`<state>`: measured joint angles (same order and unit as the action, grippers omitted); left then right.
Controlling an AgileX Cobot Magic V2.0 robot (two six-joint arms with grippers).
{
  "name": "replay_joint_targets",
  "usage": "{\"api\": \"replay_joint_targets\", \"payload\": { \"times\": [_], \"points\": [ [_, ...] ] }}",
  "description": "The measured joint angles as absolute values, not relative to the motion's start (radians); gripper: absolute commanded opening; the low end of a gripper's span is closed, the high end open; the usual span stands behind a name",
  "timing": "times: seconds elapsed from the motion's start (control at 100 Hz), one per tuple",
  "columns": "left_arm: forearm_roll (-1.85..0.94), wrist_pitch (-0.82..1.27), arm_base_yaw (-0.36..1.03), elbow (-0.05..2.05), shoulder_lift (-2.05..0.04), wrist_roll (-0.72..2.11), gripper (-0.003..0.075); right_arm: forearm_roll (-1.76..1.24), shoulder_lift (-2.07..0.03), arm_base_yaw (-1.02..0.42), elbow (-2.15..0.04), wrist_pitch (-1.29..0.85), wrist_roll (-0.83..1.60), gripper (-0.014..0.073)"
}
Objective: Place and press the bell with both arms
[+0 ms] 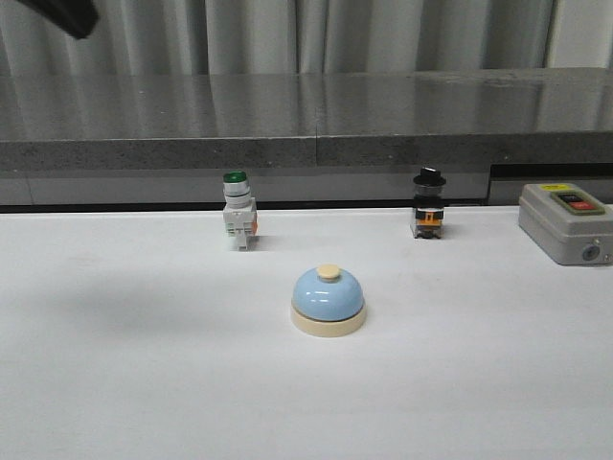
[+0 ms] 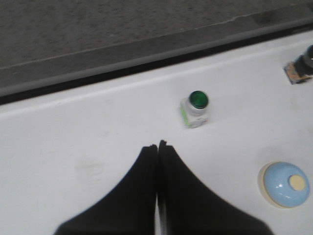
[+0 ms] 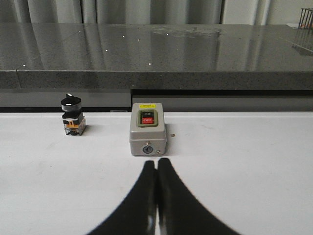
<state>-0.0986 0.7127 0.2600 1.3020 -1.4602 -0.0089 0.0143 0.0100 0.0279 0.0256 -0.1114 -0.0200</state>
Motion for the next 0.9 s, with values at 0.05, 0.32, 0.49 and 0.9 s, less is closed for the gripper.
{"api": "replay_joint_targets", "payload": {
  "times": [0.05, 0.32, 0.49, 0.9],
  "points": [
    [-0.099, 0.705, 0.225, 1.263, -1.424, -0.009, -0.0020, 0.014, 0.010, 0.028, 0.026, -0.111, -0.020, -0.0069],
    [-0.099, 0.646, 0.076, 1.058, -1.221, -0.009, -0.0020, 0.014, 0.010, 0.028, 0.026, -0.111, -0.020, -0.0069],
    [-0.099, 0.605, 0.030, 0.932, -1.081, -0.009, -0.0020, 0.014, 0.010, 0.028, 0.026, -0.111, -0.020, -0.0069],
    [-0.099, 0.463, 0.022, 0.654, -0.720, -0.009, -0.0020, 0.014, 0.010, 0.028, 0.026, -0.111, -0.020, -0.0069]
  ]
}}
